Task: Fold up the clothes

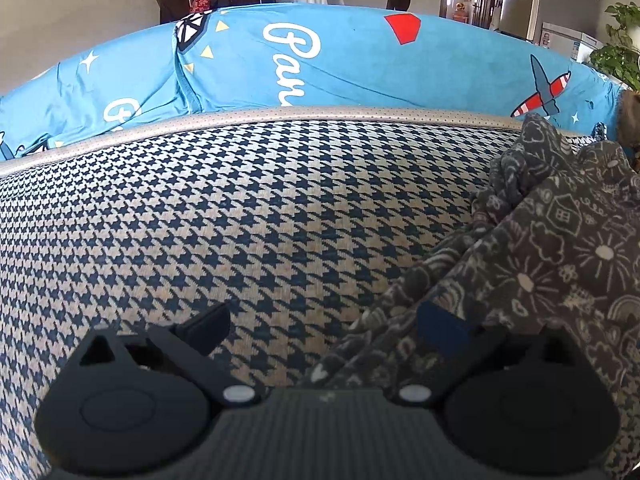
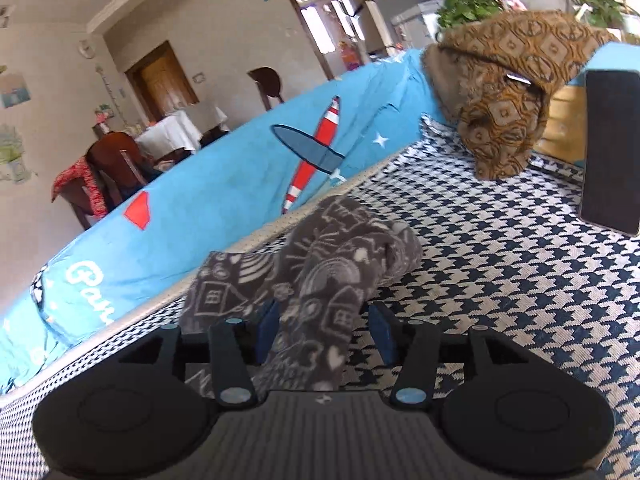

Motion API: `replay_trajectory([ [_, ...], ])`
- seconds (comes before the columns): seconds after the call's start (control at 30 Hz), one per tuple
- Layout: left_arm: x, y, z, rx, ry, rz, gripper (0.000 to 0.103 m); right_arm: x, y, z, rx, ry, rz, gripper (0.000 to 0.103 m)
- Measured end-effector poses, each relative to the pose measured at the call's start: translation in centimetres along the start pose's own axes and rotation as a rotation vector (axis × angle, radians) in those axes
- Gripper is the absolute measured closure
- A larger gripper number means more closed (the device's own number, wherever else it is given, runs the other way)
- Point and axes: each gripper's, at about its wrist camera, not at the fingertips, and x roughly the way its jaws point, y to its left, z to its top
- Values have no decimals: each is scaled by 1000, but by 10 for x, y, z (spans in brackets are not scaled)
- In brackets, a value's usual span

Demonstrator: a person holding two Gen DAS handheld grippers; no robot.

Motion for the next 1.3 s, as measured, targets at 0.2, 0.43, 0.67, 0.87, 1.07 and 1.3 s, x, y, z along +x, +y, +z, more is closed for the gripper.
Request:
replay_trajectory([
  [0.2,-17,15,-16,-84,5,-16,0,-28,29,-26,-115,7,137,53],
  [0.43,-31,27,-35,-124,8,4,0,-36,57,-59,-254,52,217,63],
  [0.67,-37,33,-46,-139,15,25,0,-16,62,-81,-296,147,157,63],
  [0.87,-35,37,-55,-148,41,39,0,-1,59,-89,-298,196,96,65],
  [1.07,-36,41,-64,-151,54,52,0,-28,70,-105,-338,175,168,63],
  [1.3,-42,46,-69,-170,55,46,0,-73,87,-134,-415,181,344,63],
])
